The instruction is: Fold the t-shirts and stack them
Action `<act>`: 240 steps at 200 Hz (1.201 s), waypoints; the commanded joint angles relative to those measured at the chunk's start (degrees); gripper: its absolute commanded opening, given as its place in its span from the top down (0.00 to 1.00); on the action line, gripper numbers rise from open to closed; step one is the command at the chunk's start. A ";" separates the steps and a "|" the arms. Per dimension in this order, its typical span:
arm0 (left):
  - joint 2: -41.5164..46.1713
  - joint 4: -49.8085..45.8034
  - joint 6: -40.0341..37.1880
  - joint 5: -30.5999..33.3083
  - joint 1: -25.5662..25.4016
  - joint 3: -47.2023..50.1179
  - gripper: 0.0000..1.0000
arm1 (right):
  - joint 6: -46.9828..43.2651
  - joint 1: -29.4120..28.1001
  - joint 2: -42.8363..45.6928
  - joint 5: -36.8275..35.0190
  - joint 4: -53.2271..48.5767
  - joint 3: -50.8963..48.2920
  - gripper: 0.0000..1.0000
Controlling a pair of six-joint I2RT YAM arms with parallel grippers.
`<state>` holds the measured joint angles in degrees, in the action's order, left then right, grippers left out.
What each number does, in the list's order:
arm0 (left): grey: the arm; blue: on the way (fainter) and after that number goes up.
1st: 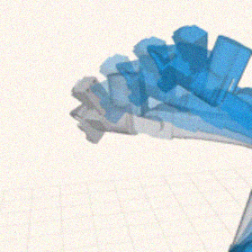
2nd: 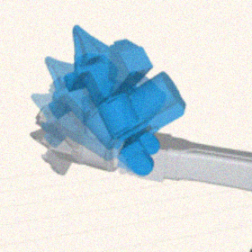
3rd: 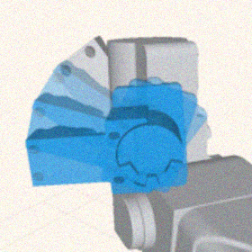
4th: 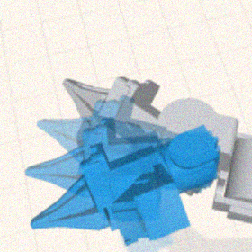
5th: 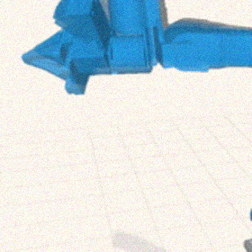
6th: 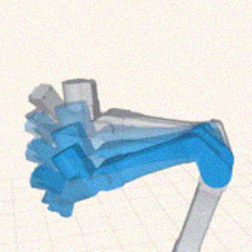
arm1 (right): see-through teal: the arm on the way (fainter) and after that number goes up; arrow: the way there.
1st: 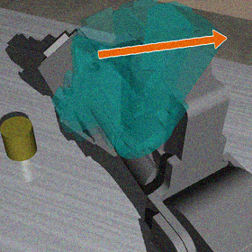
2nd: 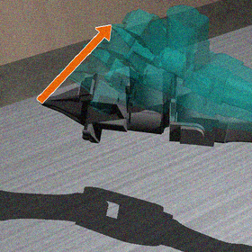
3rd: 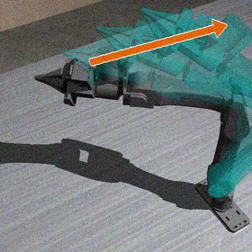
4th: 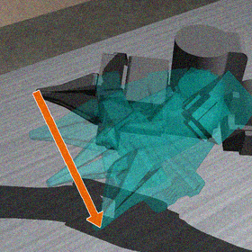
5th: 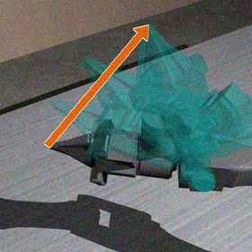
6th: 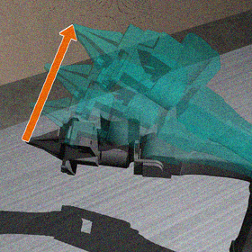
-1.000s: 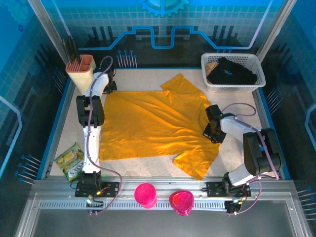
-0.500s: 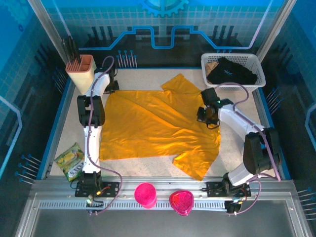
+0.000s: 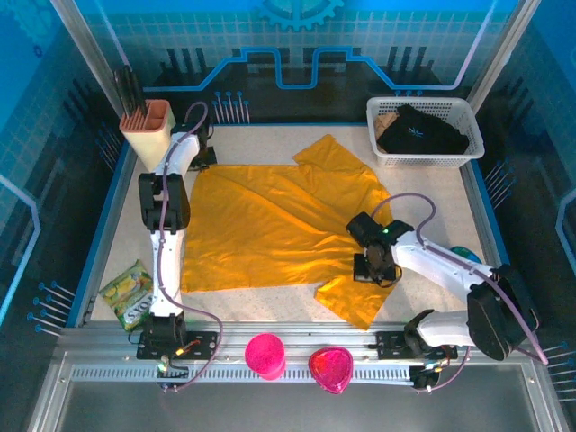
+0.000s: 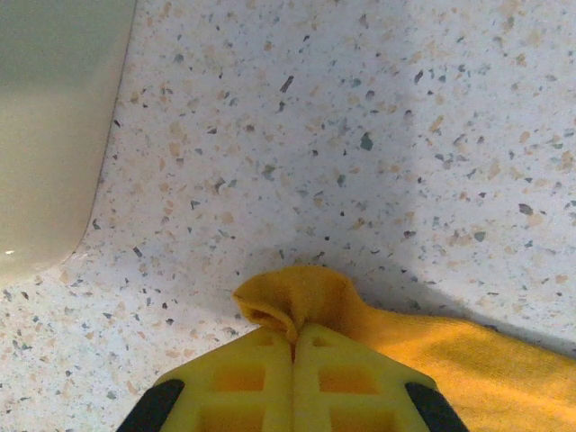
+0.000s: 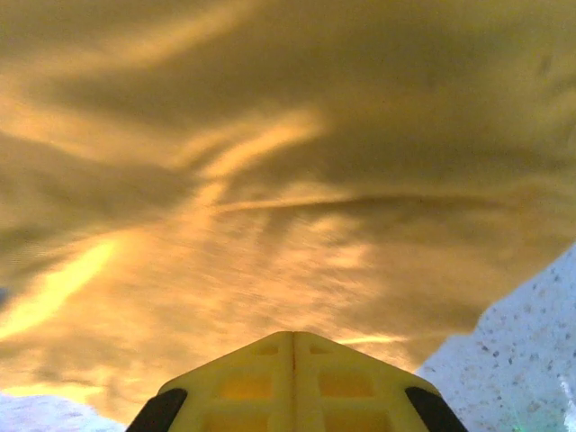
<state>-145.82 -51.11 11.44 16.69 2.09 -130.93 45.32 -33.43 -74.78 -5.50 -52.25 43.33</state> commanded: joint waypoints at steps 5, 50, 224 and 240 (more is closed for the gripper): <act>3.70 0.40 -0.72 0.17 -0.07 1.45 1.00 | 4.56 -0.23 -5.14 1.91 5.63 -1.49 0.96; 4.49 0.98 -1.10 0.18 -0.06 2.00 1.00 | 2.02 2.63 -18.64 -2.71 9.43 4.81 1.00; 4.75 1.49 -1.45 -0.56 0.37 1.17 1.00 | -17.22 11.53 -20.10 -2.22 2.30 35.93 0.71; 4.75 1.45 -1.15 -1.11 0.37 1.21 1.00 | -22.10 14.19 -28.49 0.25 3.00 44.94 0.69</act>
<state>-144.42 -50.19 10.50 16.64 2.13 -129.58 32.32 -23.27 -93.60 -7.77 -48.82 78.81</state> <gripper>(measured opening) 0.054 0.300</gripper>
